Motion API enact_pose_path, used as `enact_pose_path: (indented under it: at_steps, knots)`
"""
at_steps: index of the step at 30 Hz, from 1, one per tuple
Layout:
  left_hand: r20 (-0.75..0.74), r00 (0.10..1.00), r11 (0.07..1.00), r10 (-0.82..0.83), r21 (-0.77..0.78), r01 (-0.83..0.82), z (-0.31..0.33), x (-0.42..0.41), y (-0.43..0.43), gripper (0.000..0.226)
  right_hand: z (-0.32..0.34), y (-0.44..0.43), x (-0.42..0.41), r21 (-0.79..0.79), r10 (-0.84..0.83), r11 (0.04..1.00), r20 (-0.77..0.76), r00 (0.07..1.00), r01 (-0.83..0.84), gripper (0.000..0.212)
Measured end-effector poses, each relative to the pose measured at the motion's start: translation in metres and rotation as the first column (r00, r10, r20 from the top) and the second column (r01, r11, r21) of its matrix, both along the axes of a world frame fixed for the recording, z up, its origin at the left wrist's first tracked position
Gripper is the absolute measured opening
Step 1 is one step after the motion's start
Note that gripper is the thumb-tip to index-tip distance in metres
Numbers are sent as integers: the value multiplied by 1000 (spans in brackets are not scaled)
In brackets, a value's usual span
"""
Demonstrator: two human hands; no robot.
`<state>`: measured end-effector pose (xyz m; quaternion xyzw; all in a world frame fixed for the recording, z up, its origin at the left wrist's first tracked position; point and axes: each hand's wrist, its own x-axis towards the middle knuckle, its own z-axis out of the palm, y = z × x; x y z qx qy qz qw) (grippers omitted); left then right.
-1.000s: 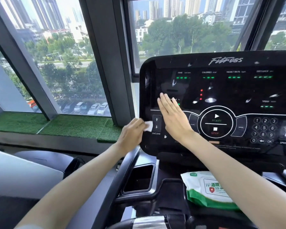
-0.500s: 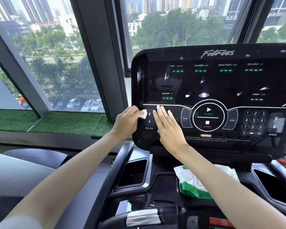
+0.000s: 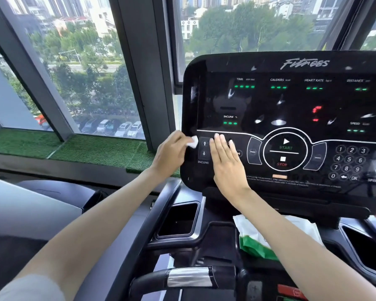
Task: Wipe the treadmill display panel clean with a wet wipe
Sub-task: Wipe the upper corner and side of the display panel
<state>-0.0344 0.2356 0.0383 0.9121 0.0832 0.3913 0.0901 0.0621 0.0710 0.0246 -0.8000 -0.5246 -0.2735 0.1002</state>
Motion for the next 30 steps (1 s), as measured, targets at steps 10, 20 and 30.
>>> enact_pose_path:
  at_steps: [10, 20, 30]
  knots:
    - [-154, 977, 989, -148, 8, 151, -47, -22, -15, 23, -1, 3, 1, -19, -20, 1000, 23, 1000, 20, 67]
    - [-204, 972, 991, -120, 27, 128, -78, -31, -29, 23, 0, 1, 1, -29, -14, 999, 50, 999, 15, 65]
    - [-239, 970, 999, -45, -18, 42, -81, -30, -40, 21, 0, 1, 3, -7, -10, 1000, 65, 998, 10, 67]
